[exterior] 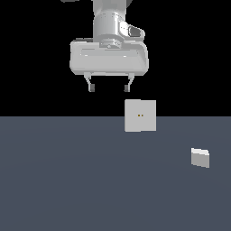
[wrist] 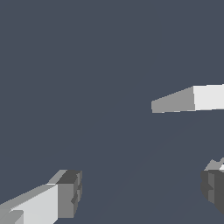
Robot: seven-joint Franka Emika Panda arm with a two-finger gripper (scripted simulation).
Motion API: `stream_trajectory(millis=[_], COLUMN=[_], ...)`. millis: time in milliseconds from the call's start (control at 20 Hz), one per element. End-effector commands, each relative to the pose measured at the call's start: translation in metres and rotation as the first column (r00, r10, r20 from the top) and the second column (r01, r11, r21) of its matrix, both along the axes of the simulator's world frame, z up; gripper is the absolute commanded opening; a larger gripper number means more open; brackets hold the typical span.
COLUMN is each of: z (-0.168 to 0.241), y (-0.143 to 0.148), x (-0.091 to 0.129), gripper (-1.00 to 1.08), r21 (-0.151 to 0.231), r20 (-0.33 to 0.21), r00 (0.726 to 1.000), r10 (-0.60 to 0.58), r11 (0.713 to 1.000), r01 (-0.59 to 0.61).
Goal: Plug the charger into the wall socket.
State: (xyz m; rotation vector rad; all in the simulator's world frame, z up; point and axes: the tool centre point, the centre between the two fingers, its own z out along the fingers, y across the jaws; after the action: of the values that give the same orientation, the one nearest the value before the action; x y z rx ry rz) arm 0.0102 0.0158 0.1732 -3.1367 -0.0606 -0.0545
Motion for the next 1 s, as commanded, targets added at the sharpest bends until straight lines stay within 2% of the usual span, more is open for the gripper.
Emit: stream_trajectory(millis=[0, 500, 950], z=[0.000, -0.008, -0.030], y=[0.000, -0.016, -0.056], x=[0.000, -0.002, -0.011], gripper=[1.00, 1.00, 1.00], r21=[0.000, -0.008, -0.021], r20=[0.000, 0.030, 0.109], r00=[1.000, 0.998, 0.979], r10=[0.000, -0.048, -0.172], r11=[1.000, 0.999, 0.984], r01=[0.000, 0.049, 0.175])
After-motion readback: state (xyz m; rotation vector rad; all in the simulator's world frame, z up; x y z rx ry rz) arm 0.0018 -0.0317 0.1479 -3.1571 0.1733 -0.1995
